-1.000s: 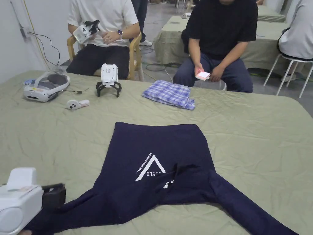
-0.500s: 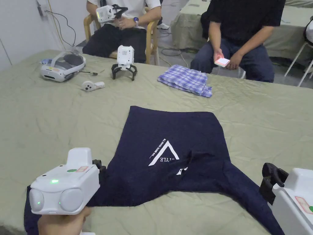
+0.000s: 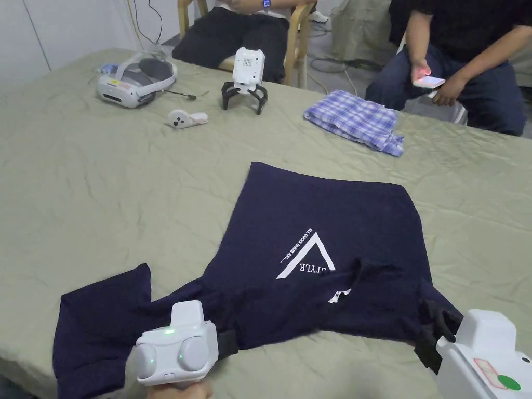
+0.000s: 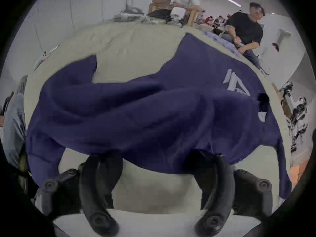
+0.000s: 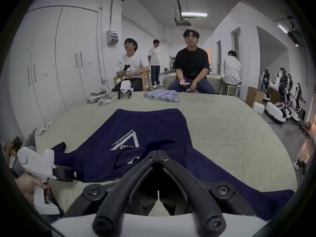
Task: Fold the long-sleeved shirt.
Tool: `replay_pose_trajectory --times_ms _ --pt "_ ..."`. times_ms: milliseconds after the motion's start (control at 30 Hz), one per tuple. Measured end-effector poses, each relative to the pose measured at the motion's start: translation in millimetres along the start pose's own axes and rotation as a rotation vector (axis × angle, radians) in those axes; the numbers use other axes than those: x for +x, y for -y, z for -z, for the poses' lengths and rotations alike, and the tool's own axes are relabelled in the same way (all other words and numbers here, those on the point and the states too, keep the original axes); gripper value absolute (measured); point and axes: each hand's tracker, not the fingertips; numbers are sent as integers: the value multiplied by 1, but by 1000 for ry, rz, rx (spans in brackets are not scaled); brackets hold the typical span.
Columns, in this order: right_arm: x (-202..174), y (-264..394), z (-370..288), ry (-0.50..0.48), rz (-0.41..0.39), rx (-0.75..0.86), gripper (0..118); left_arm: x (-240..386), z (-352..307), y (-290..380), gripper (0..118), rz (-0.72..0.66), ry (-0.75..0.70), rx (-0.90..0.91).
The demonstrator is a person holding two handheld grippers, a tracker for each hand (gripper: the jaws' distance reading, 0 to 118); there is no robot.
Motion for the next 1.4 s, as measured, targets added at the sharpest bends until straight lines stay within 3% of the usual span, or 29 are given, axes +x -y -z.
replay_pose_trajectory --times_ms 33,67,100,133,233,267,300,333,367,400,567,667,833,867,900,933,967,1000,1033,1067,1100,1167,1233,1333,1400 --pt "-1 0 4 -5 -1 -7 0 3 -7 2 75 29 -1 16" --pt "-3 -3 6 -14 1 -11 0 7 -13 6 57 102 -22 48" --pt "-5 -4 13 -26 2 -19 0 8 -18 10 22 167 -51 88" --pt "-9 -8 23 -42 -7 -28 0 1 -24 6 4 160 -40 122" --pt "-30 -31 60 -113 -63 -40 0 -19 -21 2 4 37 65 42" --pt "-38 -40 75 -141 -82 -43 5 -25 -14 0 4 12 81 53" --pt "-50 -53 97 -158 -109 -42 23 -28 -13 0 4 37 83 46" --pt "-62 -66 121 -179 -133 -47 70 -30 -11 0 4 40 87 45" --pt "-75 -80 148 -210 -153 -71 102 -32 -10 1 4 25 99 39" --pt "-89 -94 178 -242 -171 -104 118 -27 -19 -1 4 25 101 36" --pt "-175 -151 341 -286 -286 -207 118 -27 -13 -6 4 30 106 2" --pt "-219 -161 438 -289 -279 -347 118 -26 -8 -9 4 25 101 -22" --pt "-263 -156 516 -294 -264 -442 101 -27 -3 -9 4 1 106 -35" --pt "-264 -152 522 -292 -246 -472 95 -26 -2 -9 4 10 103 -36" --pt "-267 -147 528 -255 -262 -506 82 -26 -1 -9 4 13 101 -36" --pt "-268 -144 529 -198 -338 -516 77 -25 -2 -9 4 15 99 -36" --pt "-266 -148 525 -266 -309 -475 75 -25 -1 -8 4 17 99 -35" --pt "-262 -153 511 -260 -301 -494 68 -26 -1 -7 4 18 100 -33" --pt "-258 -159 503 -258 -296 -481 24 -27 0 -7 4 13 104 -33" --pt "-253 -164 494 -214 -294 -415 4 -29 -1 -6 4 3 113 -29" --pt "-247 -169 485 -159 -249 -388 4 -31 -2 -5 4 -5 119 -26" --pt "-229 -172 478 -287 -176 -417 4 -33 -5 -3 4 -27 131 -15" --pt "-215 -183 448 -245 -199 -340 4 -35 -11 -1 4 -43 143 3" --pt "-181 -207 387 -314 -91 -246 4 -39 -30 1 4 -59 163 51" --pt "-152 -224 337 -319 -65 -185 4 -40 -49 3 4 -48 164 118"
